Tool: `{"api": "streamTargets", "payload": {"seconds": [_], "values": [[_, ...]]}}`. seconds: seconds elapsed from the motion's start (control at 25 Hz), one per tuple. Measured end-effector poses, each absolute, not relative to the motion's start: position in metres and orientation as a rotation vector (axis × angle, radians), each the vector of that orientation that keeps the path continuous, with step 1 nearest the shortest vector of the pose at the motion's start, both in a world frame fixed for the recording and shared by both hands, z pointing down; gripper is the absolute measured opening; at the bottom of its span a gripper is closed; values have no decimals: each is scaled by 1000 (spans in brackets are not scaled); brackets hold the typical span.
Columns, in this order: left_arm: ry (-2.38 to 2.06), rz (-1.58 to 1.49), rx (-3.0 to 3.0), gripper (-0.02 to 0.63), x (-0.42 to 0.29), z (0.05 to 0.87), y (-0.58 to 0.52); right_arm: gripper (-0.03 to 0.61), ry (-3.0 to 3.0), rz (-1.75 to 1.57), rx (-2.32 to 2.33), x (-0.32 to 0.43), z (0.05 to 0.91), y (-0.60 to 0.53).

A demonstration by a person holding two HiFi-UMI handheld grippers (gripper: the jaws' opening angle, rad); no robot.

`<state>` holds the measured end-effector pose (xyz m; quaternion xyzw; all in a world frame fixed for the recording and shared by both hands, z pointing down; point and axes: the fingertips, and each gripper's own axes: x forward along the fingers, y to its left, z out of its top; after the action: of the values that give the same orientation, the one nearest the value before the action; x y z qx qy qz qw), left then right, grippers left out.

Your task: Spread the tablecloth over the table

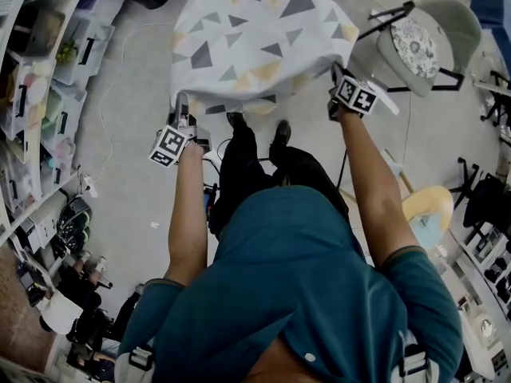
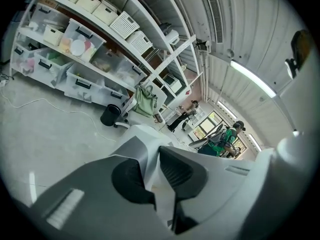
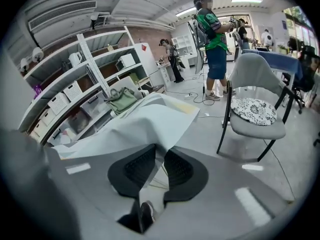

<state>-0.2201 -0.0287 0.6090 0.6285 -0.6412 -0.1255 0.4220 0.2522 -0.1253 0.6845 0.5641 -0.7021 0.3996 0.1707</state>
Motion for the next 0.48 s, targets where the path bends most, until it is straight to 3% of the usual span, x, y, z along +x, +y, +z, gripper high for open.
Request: {"api": "streamTargets", "payload": {"seconds": [0.48], "values": [[-1542,-303,1666,6,-183,603,-82,35,-1866,1081,1738,292,689,-165]]}}
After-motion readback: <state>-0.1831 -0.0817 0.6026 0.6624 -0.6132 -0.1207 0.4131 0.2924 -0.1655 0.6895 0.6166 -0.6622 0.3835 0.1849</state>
